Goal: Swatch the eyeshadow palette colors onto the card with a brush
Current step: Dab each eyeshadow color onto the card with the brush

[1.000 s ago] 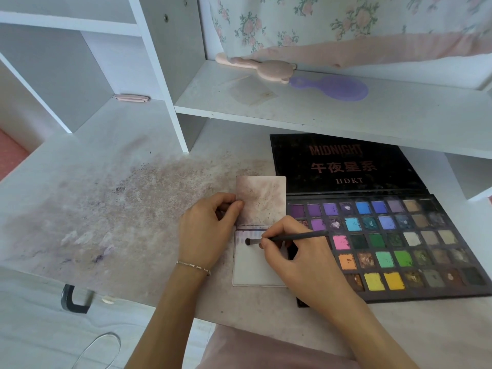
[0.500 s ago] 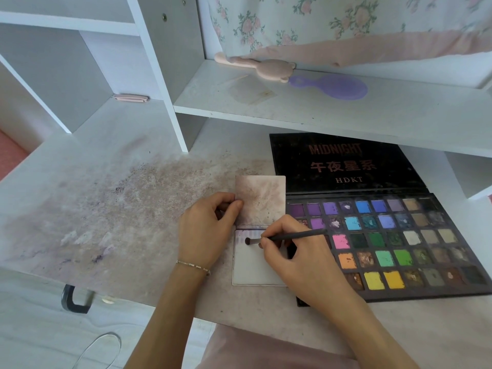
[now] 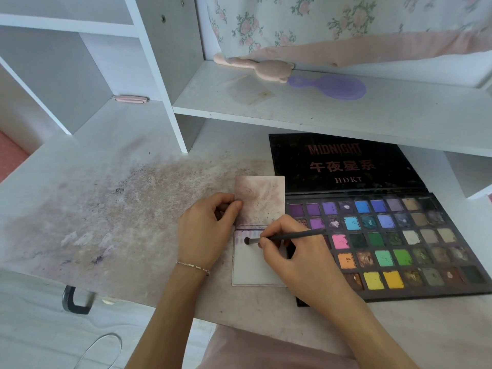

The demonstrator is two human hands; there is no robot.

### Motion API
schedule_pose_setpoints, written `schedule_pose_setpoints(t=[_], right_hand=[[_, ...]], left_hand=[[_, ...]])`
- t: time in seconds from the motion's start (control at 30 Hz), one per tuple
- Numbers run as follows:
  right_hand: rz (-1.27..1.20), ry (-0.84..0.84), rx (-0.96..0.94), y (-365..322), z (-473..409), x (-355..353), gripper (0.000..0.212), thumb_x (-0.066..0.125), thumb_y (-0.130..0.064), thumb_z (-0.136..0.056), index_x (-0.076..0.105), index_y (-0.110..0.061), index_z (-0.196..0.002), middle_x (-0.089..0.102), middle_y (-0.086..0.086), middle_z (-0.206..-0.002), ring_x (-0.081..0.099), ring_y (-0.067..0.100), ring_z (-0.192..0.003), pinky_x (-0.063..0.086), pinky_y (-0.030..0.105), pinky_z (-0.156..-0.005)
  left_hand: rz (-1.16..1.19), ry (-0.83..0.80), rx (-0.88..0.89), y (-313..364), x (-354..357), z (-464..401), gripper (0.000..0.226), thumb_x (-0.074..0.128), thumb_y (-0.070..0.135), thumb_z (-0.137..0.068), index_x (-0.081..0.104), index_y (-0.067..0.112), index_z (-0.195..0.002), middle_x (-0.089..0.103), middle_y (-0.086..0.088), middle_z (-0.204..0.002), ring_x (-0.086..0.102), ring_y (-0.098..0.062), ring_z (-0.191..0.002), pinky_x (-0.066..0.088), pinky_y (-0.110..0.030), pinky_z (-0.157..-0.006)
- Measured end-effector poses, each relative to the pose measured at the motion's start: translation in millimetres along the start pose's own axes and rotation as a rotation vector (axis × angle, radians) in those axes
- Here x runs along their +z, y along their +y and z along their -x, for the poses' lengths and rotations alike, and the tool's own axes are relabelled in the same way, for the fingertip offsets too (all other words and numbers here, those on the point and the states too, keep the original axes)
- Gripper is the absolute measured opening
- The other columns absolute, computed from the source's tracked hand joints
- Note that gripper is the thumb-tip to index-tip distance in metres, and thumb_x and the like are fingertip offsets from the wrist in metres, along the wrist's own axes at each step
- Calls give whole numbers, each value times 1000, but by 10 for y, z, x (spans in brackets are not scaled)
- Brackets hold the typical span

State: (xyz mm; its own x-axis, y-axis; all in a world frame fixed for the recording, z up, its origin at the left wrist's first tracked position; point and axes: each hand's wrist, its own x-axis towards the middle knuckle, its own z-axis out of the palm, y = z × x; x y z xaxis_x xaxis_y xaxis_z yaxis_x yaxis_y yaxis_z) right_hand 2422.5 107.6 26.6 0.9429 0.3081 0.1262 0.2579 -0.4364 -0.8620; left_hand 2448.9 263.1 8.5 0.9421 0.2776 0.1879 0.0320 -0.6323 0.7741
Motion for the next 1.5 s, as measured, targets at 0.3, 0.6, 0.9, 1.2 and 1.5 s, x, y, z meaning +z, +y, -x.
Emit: schedule_pose_setpoints(t=[0.3,0.6,0.9,1.2,1.5], right_hand=[[-46,5,-5,14,13,-16,20,61,-12,-82,54,-30,-75,58,-13,-70,55,0,-75,43,9,-62],[-165,286,-7,70,57,-233,17,54,-14,-86,57,-31,-84,60,-8,-80,58,13,-69,51,23,-58],[-59,479,76,331,162,-680,32,51,-2,-87,57,-33,-80,62,-8,-72,58,3,-66,44,7,-54],[141,473,183,500,178,-858,20,40,-21,-90,46,-34,-77,57,-12,-76,56,-4,-74,37,11,-57],[244,383,109,475,148,-838,32,44,-8,-90,43,-35,-73,54,-12,-68,55,1,-64,42,12,-51]], left_hand=[[-11,6,-1,-7,-2,0,10,64,29,-80,70,23,-85,56,24,-65,53,5,-63,40,-13,-61],[6,7,-12,-7,1,-1,8,65,28,-80,70,23,-83,57,22,-62,52,4,-61,41,-15,-62],[-5,17,-9,-19,12,-2,7,65,26,-81,71,22,-83,55,25,-63,51,7,-62,36,-11,-59],[-19,18,-4,-26,13,-6,7,65,26,-81,70,21,-83,55,25,-63,52,5,-63,37,-13,-59],[-20,24,-4,-31,18,-7,7,66,26,-80,71,21,-84,54,27,-64,52,5,-63,37,-13,-59]])
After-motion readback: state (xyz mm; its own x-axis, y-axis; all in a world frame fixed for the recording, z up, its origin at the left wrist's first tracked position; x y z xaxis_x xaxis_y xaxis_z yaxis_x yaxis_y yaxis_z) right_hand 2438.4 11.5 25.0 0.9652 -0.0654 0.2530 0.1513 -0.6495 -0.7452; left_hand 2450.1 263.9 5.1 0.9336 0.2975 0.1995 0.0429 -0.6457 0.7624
